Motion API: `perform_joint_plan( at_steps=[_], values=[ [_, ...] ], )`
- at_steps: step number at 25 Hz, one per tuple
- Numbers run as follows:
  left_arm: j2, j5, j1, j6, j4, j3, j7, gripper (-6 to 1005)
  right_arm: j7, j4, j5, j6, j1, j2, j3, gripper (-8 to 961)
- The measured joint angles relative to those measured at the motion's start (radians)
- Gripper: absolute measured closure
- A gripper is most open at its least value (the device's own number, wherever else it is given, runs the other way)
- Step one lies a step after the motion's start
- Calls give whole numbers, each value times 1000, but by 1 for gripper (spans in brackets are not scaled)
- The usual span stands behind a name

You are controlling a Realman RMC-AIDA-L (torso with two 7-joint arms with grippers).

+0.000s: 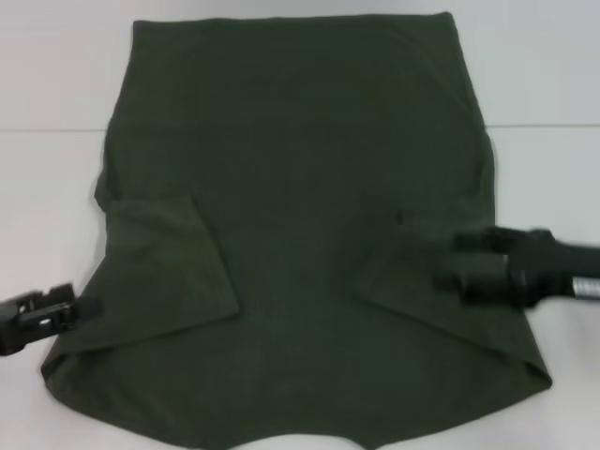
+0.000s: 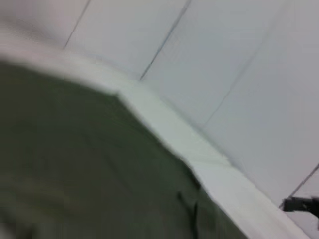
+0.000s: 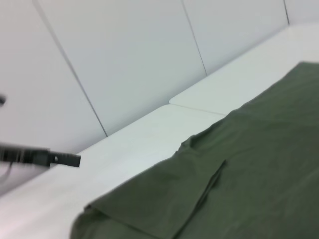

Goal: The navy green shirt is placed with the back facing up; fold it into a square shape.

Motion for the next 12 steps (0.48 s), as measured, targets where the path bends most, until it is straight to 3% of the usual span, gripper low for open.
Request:
perform_joint_plan(
  at_steps=[4,6,12],
  values=[
    [31,164,-36,8,41,-29,-322,151,-340,82,61,-14,-104,21,6,245],
    [47,227,-54,15,55,-54,-434,152,-479,141,70,-27,-121,21,8,29],
    [92,385,-114,33,63,-102,-598,152,-651,202,53,-22,-142,19,4,29]
  ],
)
